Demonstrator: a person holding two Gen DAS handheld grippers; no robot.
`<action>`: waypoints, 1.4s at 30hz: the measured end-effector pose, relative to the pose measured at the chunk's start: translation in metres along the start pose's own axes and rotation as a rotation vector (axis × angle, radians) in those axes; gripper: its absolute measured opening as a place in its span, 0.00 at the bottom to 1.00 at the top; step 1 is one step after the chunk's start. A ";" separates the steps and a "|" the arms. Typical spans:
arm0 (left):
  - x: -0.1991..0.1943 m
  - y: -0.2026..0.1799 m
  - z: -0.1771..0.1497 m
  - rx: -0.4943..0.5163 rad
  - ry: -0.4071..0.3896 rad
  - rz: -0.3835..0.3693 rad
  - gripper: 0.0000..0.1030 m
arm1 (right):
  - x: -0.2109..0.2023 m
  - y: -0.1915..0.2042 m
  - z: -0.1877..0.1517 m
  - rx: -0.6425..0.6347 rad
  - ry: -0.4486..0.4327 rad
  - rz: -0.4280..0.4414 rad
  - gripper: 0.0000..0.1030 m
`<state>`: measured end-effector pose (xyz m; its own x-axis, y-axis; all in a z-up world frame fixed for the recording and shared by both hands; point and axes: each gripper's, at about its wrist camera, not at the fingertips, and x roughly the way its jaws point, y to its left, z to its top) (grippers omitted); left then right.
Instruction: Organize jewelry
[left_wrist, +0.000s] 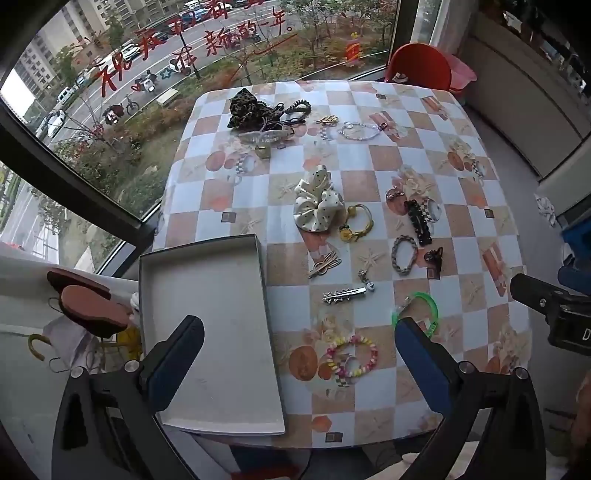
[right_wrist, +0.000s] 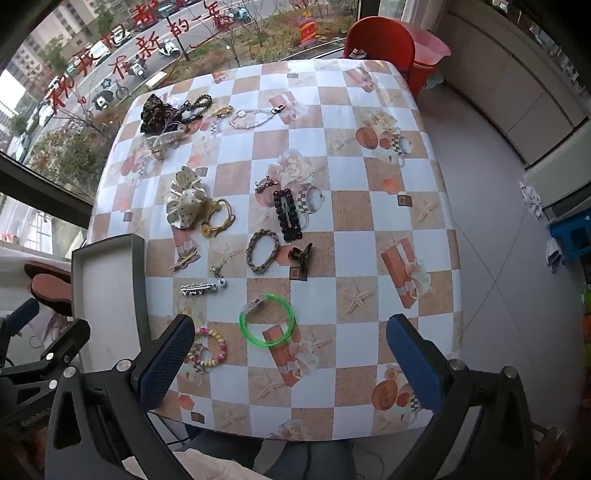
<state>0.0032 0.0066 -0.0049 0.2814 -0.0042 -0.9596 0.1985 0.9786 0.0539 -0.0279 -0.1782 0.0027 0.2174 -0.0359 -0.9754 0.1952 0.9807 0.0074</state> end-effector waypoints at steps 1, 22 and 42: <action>0.000 0.000 0.000 0.000 0.000 0.000 1.00 | 0.000 0.000 0.000 -0.001 0.000 0.000 1.00; -0.002 0.003 -0.003 -0.002 -0.002 0.005 1.00 | 0.000 0.002 -0.001 -0.002 0.005 -0.008 1.00; -0.002 0.002 -0.003 -0.002 -0.001 0.006 1.00 | 0.001 0.002 -0.002 -0.002 0.006 -0.009 1.00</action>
<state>0.0005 0.0093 -0.0041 0.2833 0.0014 -0.9590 0.1951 0.9790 0.0591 -0.0291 -0.1763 0.0018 0.2096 -0.0440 -0.9768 0.1953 0.9807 -0.0023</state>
